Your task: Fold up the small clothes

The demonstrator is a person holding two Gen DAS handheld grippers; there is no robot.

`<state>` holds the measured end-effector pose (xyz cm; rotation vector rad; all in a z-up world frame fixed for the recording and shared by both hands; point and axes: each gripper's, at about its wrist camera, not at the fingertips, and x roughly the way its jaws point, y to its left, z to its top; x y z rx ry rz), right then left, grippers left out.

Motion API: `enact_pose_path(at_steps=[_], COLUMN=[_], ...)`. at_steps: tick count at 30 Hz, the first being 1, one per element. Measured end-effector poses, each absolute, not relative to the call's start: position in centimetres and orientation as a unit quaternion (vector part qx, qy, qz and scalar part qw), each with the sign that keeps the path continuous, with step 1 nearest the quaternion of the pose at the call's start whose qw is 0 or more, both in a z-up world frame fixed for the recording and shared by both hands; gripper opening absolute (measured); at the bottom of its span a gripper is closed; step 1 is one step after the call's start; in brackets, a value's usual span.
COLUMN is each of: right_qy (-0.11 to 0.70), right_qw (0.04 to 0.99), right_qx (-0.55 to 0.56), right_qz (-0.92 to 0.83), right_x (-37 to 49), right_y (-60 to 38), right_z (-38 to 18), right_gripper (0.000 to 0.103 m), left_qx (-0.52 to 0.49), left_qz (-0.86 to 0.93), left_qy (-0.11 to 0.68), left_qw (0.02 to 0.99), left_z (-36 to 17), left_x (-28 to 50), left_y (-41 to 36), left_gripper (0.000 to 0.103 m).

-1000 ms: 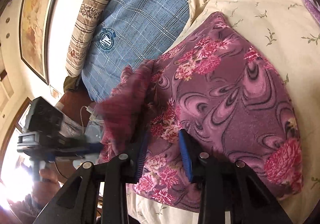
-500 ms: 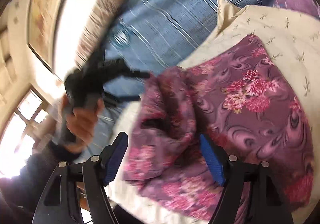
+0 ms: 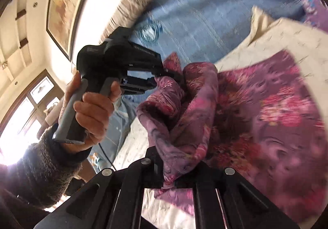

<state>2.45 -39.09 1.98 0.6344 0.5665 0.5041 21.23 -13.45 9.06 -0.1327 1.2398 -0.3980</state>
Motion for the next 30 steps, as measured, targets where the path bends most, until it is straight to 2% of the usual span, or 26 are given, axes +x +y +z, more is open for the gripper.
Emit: enact_pose_path(at_steps=[4, 8, 10, 11, 13, 14, 16, 17, 18, 20, 22, 23, 27, 30], right_qy=[0.251, 0.325, 0.349, 0.351, 0.342, 0.338, 0.312, 0.301, 0.285, 0.262, 0.260, 0.265, 0.298, 0.327], right_qw=[0.907, 0.866, 0.840, 0.834, 0.841, 0.849, 0.866, 0.872, 0.879, 0.890, 0.890, 0.886, 0.866, 0.843], right_qx=[0.291, 0.363, 0.403, 0.413, 0.405, 0.393, 0.378, 0.377, 0.372, 0.363, 0.359, 0.360, 0.371, 0.395], right_qz=[0.173, 0.109, 0.102, 0.105, 0.107, 0.105, 0.094, 0.089, 0.085, 0.086, 0.107, 0.121, 0.156, 0.164], right_x=[-1.8, -2.6, -2.9, -3.2, -3.7, -4.1, -4.8, -4.9, -4.8, -3.9, -0.8, 0.4, 7.6, 12.5], right_y=[-41.6, -44.8, -45.8, -46.2, -46.8, -47.0, -48.2, -48.7, -49.3, -50.2, -50.5, -50.5, -49.2, -48.4], right_z=[1.9, -3.5, -5.9, -6.1, -5.2, -4.5, -2.7, -2.0, -0.9, 0.8, 2.3, 2.4, 2.8, 1.0], right_gripper=[0.005, 0.005, 0.014, 0.014, 0.022, 0.023, 0.026, 0.028, 0.032, 0.039, 0.057, 0.062, 0.063, 0.062], left_qx=[-0.026, 0.023, 0.031, 0.023, -0.022, -0.054, -0.108, -0.114, -0.114, -0.110, -0.106, -0.112, -0.119, -0.124], left_qz=[-0.244, -0.222, -0.216, -0.222, -0.251, -0.272, -0.314, -0.315, -0.300, -0.264, -0.243, -0.237, -0.217, -0.206], left_qy=[0.568, 0.602, 0.600, 0.597, 0.601, 0.600, 0.570, 0.550, 0.529, 0.504, 0.528, 0.543, 0.579, 0.594], left_qw=[0.785, 0.766, 0.770, 0.771, 0.758, 0.750, 0.752, 0.765, 0.785, 0.815, 0.807, 0.798, 0.777, 0.768], left_z=[9.0, 3.2, 2.3, 2.8, 4.5, 5.7, 7.9, 8.7, 9.3, 9.2, 7.0, 5.8, 1.8, 0.4], left_x=[18.4, 17.9, 17.8, 17.5, 17.7, 17.8, 17.6, 17.4, 17.0, 16.8, 17.2, 17.5, 17.5, 17.4], left_y=[-20.8, -26.0, -26.1, -25.7, -24.0, -22.8, -19.5, -17.9, -16.2, -13.2, -11.8, -11.4, -11.4, -11.1], left_gripper=[0.014, 0.019, 0.019, 0.020, 0.022, 0.028, 0.051, 0.077, 0.084, 0.084, 0.084, 0.084, 0.084, 0.084])
